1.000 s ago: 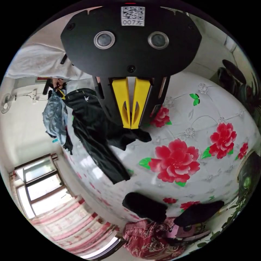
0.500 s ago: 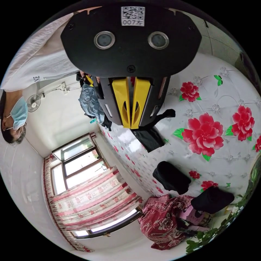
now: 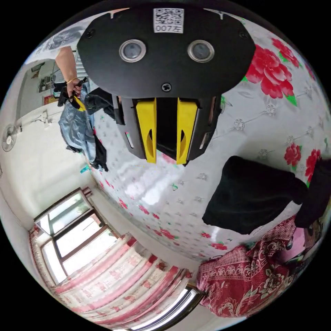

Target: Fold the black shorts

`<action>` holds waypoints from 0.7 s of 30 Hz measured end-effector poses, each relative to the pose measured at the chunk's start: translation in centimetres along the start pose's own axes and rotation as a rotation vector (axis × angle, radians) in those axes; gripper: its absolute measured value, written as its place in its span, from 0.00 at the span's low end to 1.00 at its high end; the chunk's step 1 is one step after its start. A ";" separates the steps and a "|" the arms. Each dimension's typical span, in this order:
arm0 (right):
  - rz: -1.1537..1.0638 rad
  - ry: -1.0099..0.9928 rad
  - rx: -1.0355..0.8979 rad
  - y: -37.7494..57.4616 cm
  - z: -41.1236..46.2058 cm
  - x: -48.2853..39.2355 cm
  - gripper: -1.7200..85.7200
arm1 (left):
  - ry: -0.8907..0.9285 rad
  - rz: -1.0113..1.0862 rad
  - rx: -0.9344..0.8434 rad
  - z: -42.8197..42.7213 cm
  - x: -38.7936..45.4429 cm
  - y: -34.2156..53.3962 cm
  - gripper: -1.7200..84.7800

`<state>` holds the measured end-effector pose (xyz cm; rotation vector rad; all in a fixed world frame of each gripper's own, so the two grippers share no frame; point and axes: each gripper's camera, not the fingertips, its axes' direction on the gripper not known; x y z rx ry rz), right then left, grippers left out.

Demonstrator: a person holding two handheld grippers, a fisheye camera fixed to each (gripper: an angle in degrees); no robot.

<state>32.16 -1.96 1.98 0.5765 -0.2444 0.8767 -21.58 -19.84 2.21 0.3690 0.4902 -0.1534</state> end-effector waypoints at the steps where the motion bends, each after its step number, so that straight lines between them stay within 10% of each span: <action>1: -0.005 0.021 -0.006 0.0 0.3 0.0 0.08 | -0.039 0.017 -0.019 0.7 0.3 -0.2 0.09; 21: -0.333 0.513 -0.455 5.2 5.7 -4.0 0.03 | -0.311 0.423 -0.490 6.3 6.2 15.2 0.01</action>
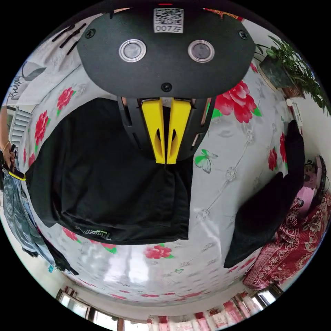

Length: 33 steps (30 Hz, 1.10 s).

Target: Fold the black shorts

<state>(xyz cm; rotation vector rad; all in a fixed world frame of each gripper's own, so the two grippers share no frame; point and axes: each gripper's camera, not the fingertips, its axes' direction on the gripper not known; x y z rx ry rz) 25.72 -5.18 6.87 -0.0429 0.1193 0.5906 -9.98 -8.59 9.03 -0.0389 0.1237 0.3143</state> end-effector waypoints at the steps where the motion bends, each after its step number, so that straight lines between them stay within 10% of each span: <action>1: -0.014 0.031 -0.016 0.7 -0.2 0.1 0.03 | 0.038 -0.002 -0.026 0.1 0.4 1.1 0.01; 11: 0.256 -0.104 0.225 9.4 -8.7 3.7 0.10 | 0.164 -0.162 0.198 -3.3 3.5 16.5 0.10; 24: 0.254 -0.014 0.166 2.1 -4.6 -2.1 0.10 | -0.046 0.189 0.151 0.1 11.5 7.4 0.06; 33: 0.180 0.104 0.343 9.0 -11.3 -4.4 0.07 | 0.010 0.005 0.288 -4.7 9.7 12.0 0.01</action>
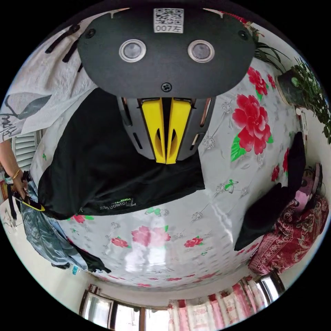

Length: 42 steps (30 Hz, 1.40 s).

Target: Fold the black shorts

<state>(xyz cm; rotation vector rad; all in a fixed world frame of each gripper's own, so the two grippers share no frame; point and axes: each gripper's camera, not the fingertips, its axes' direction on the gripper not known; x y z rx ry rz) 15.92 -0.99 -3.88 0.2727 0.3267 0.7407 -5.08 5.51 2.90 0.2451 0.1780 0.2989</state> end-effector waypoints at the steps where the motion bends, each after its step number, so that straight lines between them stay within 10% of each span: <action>1: 0.010 -0.008 0.008 0.1 -0.4 0.2 0.07 | 0.004 -0.013 0.024 -0.8 -0.3 0.0 0.01; 16: 0.194 0.122 -0.143 -6.9 4.5 2.0 0.06 | -0.164 -0.024 -0.136 9.2 -5.1 -8.0 0.08; 29: -0.395 -0.316 -0.117 4.0 -3.0 -12.4 0.08 | 0.245 0.166 -0.074 2.4 -1.2 4.4 0.04; 42: -0.757 -0.185 -0.176 5.7 1.2 -22.2 0.05 | 0.378 0.363 -0.116 3.2 -0.2 7.3 0.05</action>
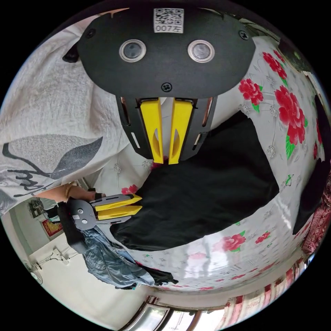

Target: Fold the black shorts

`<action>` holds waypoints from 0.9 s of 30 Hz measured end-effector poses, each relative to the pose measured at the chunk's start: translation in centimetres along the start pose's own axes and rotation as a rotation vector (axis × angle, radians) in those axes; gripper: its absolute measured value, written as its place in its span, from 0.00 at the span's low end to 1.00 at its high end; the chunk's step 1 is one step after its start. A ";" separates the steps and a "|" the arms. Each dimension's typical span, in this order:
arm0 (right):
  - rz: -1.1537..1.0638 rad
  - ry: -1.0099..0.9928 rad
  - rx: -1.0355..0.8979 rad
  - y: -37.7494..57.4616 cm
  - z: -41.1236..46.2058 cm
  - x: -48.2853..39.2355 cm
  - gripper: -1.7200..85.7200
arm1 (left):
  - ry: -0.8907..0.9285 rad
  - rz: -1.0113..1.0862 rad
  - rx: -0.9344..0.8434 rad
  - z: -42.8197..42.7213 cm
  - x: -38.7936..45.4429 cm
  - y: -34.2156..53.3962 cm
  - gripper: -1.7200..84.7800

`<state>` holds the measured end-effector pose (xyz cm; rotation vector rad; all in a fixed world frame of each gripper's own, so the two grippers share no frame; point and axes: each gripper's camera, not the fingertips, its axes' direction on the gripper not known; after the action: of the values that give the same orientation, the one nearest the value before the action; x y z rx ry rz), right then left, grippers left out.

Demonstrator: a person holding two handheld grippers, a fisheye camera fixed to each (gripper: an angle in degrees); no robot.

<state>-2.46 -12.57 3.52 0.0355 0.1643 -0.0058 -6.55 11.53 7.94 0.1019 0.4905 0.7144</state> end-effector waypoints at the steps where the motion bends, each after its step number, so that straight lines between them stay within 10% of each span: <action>1: 0.009 -0.005 -0.004 -0.2 0.1 0.4 0.04 | 0.003 0.008 -0.002 0.0 0.0 0.0 0.05; 27: 0.289 -0.373 0.055 -1.1 -1.4 12.2 0.02 | 0.044 0.027 0.025 3.2 -5.3 -6.3 0.12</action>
<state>9.38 -13.65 0.08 0.1118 -0.2155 0.2705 -4.66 3.58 11.26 0.1161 0.5414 0.7381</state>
